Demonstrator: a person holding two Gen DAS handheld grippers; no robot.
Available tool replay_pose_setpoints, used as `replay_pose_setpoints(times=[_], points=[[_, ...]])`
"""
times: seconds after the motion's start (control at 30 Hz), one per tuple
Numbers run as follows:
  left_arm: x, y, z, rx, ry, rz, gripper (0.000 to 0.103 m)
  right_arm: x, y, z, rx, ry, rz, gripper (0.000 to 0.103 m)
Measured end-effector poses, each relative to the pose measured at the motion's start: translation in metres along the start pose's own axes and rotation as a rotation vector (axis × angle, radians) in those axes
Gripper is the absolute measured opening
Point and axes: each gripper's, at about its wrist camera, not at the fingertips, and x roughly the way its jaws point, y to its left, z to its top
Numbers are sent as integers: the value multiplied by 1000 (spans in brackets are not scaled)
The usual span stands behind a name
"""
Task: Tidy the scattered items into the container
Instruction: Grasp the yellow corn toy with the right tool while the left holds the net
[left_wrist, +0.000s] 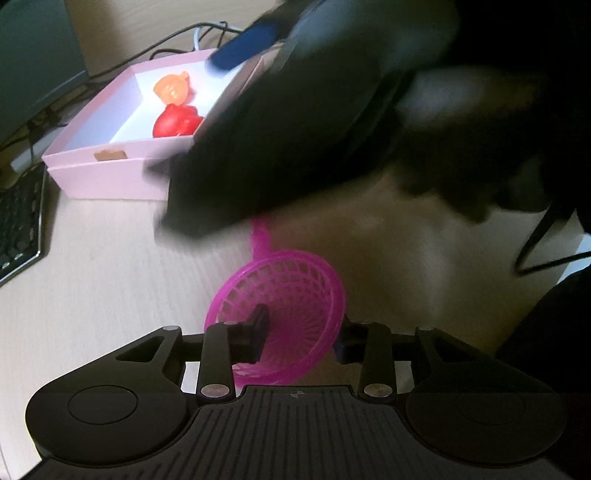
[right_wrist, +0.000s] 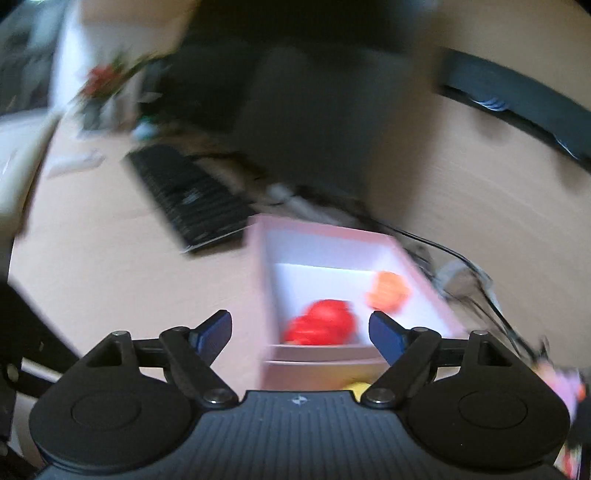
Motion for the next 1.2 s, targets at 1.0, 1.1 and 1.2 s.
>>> replay_pose_setpoints(times=[1.0, 1.1, 1.2], points=[[4, 3, 0, -52, -30, 85, 27, -21, -102, -119, 390, 249, -232, 84], [-1, 4, 0, -63, -43, 72, 21, -32, -99, -126, 419, 260, -246, 84], [-5, 6, 0, -73, -57, 49, 17, -42, -101, -134, 484, 266, -266, 84]])
